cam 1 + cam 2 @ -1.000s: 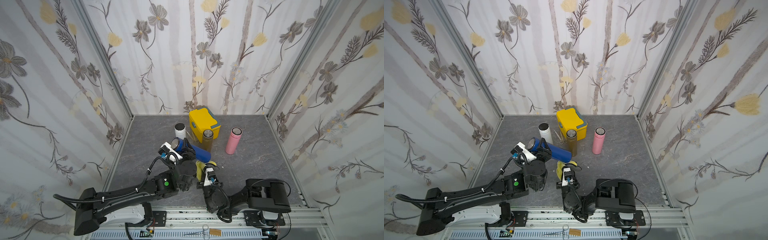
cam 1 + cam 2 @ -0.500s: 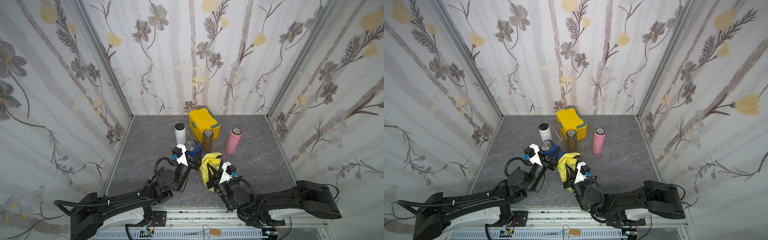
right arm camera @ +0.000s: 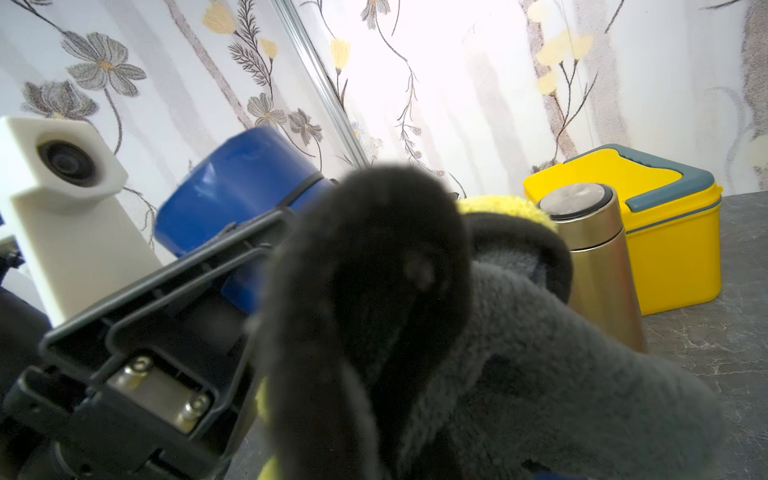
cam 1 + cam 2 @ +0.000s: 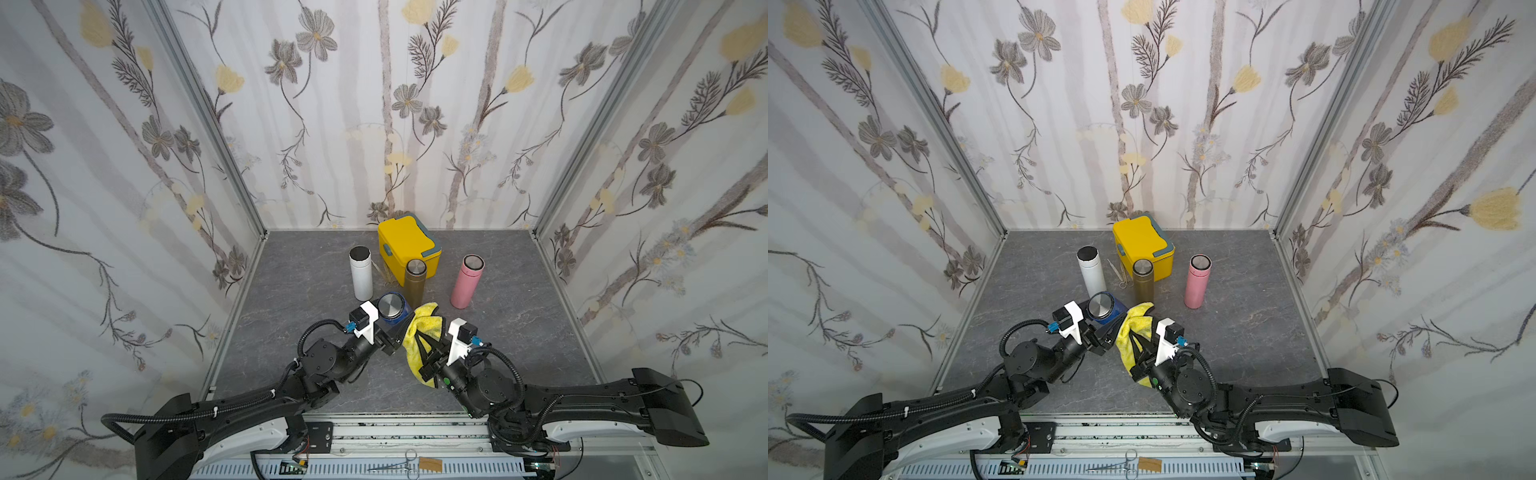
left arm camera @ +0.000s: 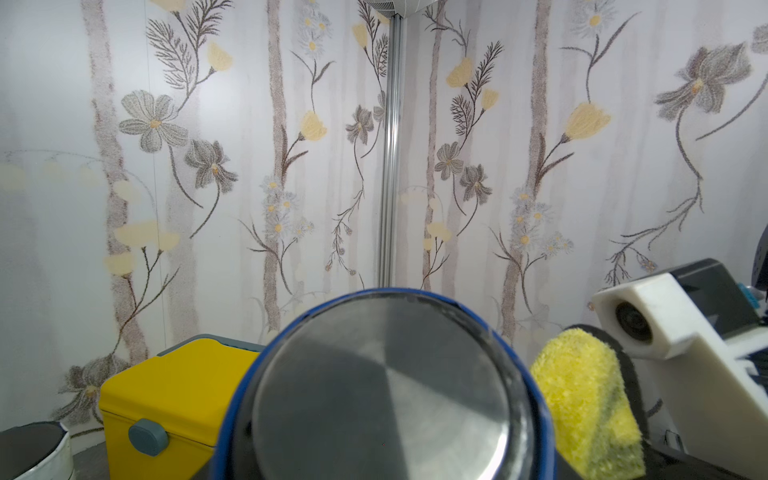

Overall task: Wipe the surface of the thermos
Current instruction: Wipe the dirt from the surface of the thermos.

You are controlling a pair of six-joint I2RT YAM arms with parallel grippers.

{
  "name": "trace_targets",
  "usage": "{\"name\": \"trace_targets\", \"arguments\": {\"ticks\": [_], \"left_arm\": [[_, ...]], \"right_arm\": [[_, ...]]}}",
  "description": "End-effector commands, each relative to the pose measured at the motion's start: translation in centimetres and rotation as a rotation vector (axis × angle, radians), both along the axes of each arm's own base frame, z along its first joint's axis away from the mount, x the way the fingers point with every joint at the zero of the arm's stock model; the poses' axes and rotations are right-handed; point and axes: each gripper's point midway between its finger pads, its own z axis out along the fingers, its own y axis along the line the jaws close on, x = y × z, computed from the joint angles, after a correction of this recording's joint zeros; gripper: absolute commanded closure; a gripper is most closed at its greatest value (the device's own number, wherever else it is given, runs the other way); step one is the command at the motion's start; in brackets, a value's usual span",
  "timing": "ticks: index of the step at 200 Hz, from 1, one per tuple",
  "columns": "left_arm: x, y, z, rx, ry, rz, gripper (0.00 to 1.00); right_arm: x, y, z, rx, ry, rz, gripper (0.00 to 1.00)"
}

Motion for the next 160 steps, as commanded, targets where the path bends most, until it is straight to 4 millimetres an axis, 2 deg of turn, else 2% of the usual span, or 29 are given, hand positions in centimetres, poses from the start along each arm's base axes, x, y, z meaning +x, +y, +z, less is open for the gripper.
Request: {"name": "trace_targets", "arguments": {"ticks": [1,27,46,66,98,117,135,160], "left_arm": [[-2.8,-0.3,2.9,-0.071,-0.124,-0.128,1.00],[-2.8,0.0,2.8,-0.062,-0.142,-0.120,1.00],[-2.8,0.1,2.6,-0.056,-0.148,-0.120,1.00],[-2.9,0.0,2.4,-0.036,-0.169,-0.125,1.00],[-3.1,-0.5,1.2,0.045,-0.238,-0.123,1.00],[-3.7,-1.2,0.1,0.118,-0.297,-0.145,1.00],[-4.3,-1.9,-1.1,0.195,-0.351,-0.174,1.00],[-4.6,-2.2,-1.9,0.253,-0.388,-0.186,1.00]], "right_arm": [[0.2,0.5,-3.9,-0.049,0.071,0.028,1.00],[1.0,-0.9,-8.4,-0.105,0.132,-0.033,1.00],[1.2,-1.9,-8.7,-0.138,0.137,-0.070,1.00],[1.2,-2.6,-5.8,-0.124,0.083,-0.075,1.00],[0.1,-2.9,1.9,-0.074,-0.028,-0.001,1.00],[-1.7,-1.8,5.7,-0.039,-0.077,0.124,1.00],[-3.7,-0.1,7.3,-0.042,-0.102,0.244,1.00],[-5.1,2.4,6.0,-0.110,-0.072,0.330,1.00]]}}
